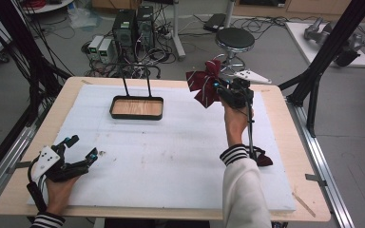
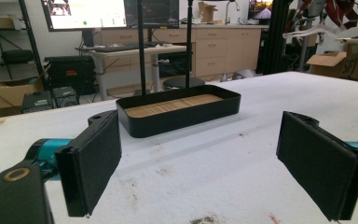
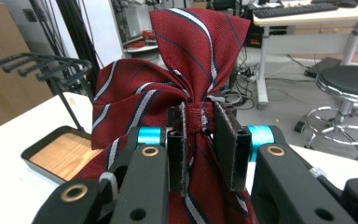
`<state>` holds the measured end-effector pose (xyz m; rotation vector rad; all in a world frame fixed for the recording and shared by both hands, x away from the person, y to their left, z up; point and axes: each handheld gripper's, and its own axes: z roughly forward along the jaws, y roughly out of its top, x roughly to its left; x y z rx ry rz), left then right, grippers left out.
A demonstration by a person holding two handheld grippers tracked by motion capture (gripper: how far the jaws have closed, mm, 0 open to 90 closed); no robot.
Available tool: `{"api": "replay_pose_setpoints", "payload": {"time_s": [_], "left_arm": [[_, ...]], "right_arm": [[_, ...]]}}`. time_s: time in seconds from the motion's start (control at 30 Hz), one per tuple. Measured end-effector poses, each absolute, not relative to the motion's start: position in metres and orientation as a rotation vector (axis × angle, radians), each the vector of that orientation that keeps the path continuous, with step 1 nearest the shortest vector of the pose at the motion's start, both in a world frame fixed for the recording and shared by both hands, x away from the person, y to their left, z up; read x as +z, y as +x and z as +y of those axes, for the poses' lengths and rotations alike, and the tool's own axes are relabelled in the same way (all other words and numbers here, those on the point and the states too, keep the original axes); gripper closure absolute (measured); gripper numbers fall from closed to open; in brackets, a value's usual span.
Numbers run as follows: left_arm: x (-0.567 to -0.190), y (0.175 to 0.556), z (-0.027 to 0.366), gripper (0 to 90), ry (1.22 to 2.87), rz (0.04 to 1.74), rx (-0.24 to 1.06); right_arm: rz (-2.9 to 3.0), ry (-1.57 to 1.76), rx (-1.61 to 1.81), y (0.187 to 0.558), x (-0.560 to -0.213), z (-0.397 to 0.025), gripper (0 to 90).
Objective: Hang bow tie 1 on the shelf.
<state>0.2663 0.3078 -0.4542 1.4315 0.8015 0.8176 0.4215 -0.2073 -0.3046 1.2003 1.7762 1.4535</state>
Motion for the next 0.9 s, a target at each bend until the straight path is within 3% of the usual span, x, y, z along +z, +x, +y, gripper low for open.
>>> {"api": "replay_pose_setpoints", "payload": {"time_s": [0.9], "left_arm": [[-0.454, 0.267, 0.308, 14.3, 1.431, 0.803, 0.816]], "right_arm": [[1.832, 1.088, 1.556, 0.431, -0.288, -0.149, 75.2]]}}
